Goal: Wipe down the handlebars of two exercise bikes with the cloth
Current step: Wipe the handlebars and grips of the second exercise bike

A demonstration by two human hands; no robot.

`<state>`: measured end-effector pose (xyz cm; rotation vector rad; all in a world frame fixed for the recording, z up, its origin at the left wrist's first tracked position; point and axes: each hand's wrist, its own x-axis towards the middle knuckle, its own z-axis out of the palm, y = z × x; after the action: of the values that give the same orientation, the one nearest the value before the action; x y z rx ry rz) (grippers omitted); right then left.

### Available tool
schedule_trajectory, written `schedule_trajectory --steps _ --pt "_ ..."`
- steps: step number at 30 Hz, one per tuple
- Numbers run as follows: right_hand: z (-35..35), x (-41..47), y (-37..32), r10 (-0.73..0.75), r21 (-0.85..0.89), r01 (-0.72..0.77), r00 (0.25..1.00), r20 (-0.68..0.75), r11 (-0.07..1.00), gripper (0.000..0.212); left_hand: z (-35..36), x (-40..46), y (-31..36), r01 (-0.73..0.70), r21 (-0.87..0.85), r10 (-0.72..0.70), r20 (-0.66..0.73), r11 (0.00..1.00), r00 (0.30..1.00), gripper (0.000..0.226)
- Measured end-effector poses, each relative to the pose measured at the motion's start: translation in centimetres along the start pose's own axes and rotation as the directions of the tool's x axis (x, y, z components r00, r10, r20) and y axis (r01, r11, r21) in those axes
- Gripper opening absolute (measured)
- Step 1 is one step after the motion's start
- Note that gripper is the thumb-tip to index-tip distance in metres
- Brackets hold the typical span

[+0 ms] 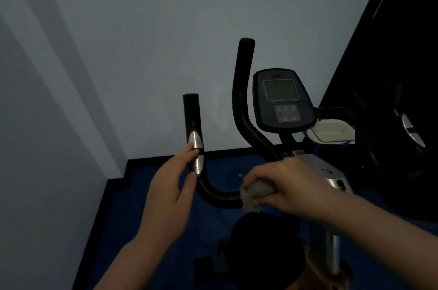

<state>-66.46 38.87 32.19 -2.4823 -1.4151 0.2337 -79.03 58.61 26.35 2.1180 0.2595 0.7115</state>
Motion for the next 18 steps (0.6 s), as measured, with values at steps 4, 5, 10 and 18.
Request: schedule_trajectory --steps 4,5,10,18 --pt "2.0 2.5 -3.4 0.066 0.244 -0.050 0.996 -0.059 0.968 0.032 0.5 0.0 -0.3 -0.008 -0.033 0.008 -0.005 0.999 1.000 0.043" --pt "2.1 2.9 -3.9 0.073 0.250 -0.060 0.996 -0.045 0.966 0.031 0.4 0.2 -0.5 -0.018 -0.040 0.018 -0.004 0.999 1.000 0.043" --pt "1.5 1.0 -4.5 0.287 0.082 -0.281 0.955 -0.078 0.956 0.029 -1.5 2.1 -1.4 -0.110 -0.078 0.114 0.051 0.991 0.992 0.041" --pt "3.6 3.2 -10.3 0.503 0.222 -0.463 0.844 -0.184 0.858 0.026 -2.8 4.7 -3.4 -0.160 -0.107 0.180 0.208 0.981 0.962 0.040"
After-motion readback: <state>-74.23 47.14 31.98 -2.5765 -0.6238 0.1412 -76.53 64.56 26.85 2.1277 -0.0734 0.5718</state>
